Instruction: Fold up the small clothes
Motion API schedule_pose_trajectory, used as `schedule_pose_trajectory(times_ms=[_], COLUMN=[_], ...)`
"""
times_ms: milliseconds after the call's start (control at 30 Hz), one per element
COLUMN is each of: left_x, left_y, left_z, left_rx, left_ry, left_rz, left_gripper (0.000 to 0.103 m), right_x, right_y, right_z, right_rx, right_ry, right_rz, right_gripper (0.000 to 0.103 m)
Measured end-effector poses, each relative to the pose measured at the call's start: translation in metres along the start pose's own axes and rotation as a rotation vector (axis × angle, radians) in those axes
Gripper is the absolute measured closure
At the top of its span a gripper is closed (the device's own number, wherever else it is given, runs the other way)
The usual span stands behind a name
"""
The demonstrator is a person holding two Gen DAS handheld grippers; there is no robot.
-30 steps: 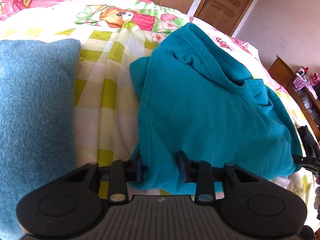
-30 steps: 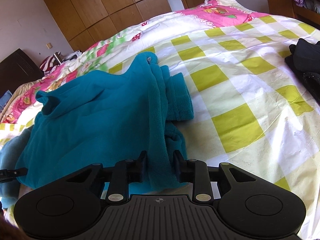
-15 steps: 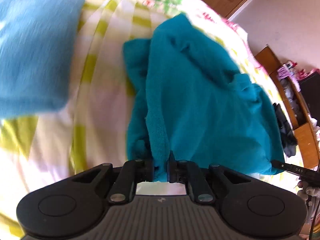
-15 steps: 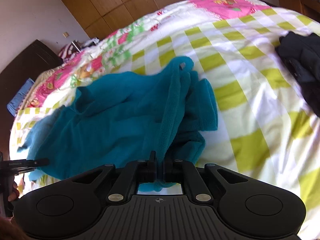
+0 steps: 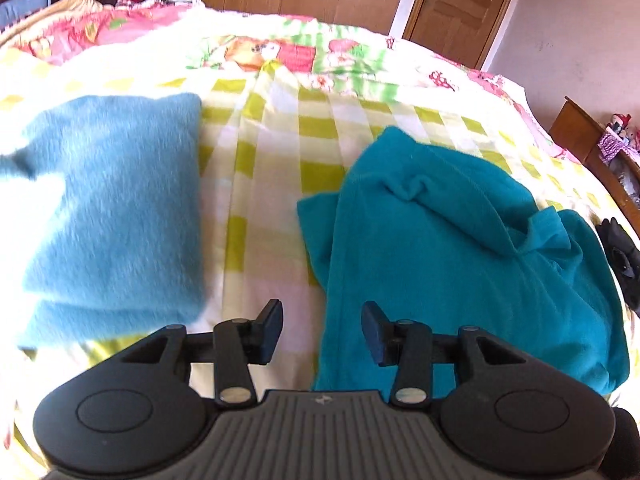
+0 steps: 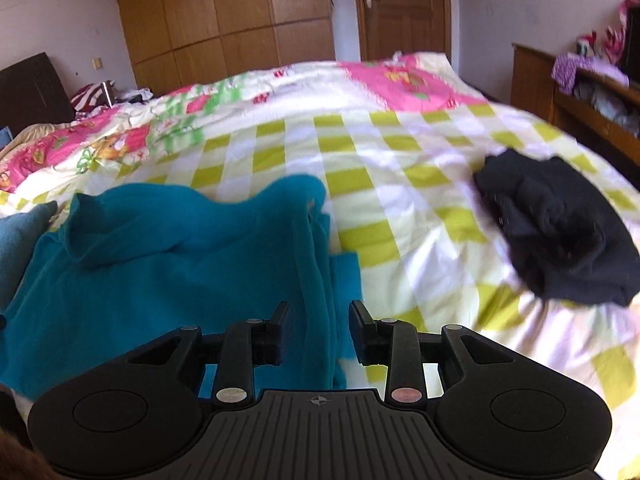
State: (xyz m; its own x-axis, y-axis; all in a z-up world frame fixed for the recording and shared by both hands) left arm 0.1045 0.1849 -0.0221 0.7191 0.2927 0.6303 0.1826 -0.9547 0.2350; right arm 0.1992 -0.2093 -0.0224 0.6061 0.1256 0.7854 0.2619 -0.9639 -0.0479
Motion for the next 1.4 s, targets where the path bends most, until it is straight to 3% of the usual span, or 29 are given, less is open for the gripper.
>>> schedule_pose_trajectory(times_ms=[67, 200, 300, 367, 500, 533, 600, 667, 733, 867, 967, 1033, 1067, 1200, 1233, 1400], left_x=[0.013, 0.028, 0.046, 0.058, 0.070, 0.068, 0.057, 0.045, 0.035, 0.014, -0.002, -0.010, -0.013, -0.017, -0.016, -0.004], left_y=[0.002, 0.019, 0.029, 0.026, -0.013, -0.020, -0.030, -0.033, -0.033, -0.028, -0.024, -0.020, -0.017, -0.006, -0.005, 0.001], left_z=[0.001, 0.022, 0.048, 0.067, 0.100, 0.100, 0.092, 0.080, 0.066, 0.053, 0.053, 0.051, 0.048, 0.034, 0.031, 0.038], left_rx=[-0.028, -0.113, -0.160, -0.093, 0.183, 0.205, 0.131, 0.076, 0.032, -0.075, -0.121, -0.163, -0.193, -0.235, -0.226, -0.226], left_ry=[0.007, -0.022, -0.028, -0.018, 0.010, 0.007, 0.017, 0.024, 0.040, 0.008, -0.032, -0.053, -0.056, -0.043, -0.032, -0.049], left_rz=[0.034, 0.084, 0.104, 0.114, 0.075, 0.052, -0.006, -0.047, -0.071, -0.117, -0.127, -0.140, -0.140, -0.112, -0.092, -0.080], left_gripper=[0.046, 0.044, 0.043, 0.040, 0.040, 0.041, 0.041, 0.040, 0.039, 0.035, 0.033, 0.035, 0.035, 0.035, 0.035, 0.035], right_x=[0.016, 0.026, 0.034, 0.049, 0.099, 0.106, 0.116, 0.120, 0.128, 0.123, 0.106, 0.097, 0.095, 0.110, 0.116, 0.135], right_y=[-0.028, -0.104, -0.146, -0.156, -0.128, -0.122, -0.125, -0.140, -0.174, -0.243, -0.274, -0.286, -0.289, -0.292, -0.289, -0.245], right_z=[0.016, 0.072, 0.118, 0.143, 0.181, 0.182, 0.168, 0.149, 0.143, 0.173, 0.208, 0.217, 0.212, 0.198, 0.197, 0.152], right_rx=[0.149, 0.484, 0.589, 0.568, 0.344, 0.316, 0.372, 0.423, 0.511, 0.565, 0.482, 0.472, 0.488, 0.489, 0.469, 0.448], right_ry=[-0.007, -0.169, -0.281, -0.287, -0.131, -0.110, -0.054, -0.011, -0.005, -0.137, -0.269, -0.334, -0.342, -0.229, -0.206, -0.102], right_rz=[-0.061, -0.146, -0.140, -0.120, 0.122, 0.169, 0.172, 0.084, -0.051, -0.254, -0.358, -0.371, -0.358, -0.311, -0.294, -0.209], right_gripper=[0.071, 0.074, 0.074, 0.074, 0.074, 0.071, 0.071, 0.068, 0.054, 0.051, 0.051, 0.090, 0.090, 0.090, 0.083, 0.075])
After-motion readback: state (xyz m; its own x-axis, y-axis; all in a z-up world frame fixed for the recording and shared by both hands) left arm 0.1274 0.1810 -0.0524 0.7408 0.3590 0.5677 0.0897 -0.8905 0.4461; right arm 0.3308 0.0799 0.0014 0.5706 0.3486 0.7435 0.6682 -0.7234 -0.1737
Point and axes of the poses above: each gripper's, at about its wrist camera, not at the fingertips, and z roughly the way its jaws point, y to its right, x to its top, the point moved 7 cm from there along z, roughly the way its jaws point, and after that the axes turned 2 degrees about -z, right-handed, at the moved point
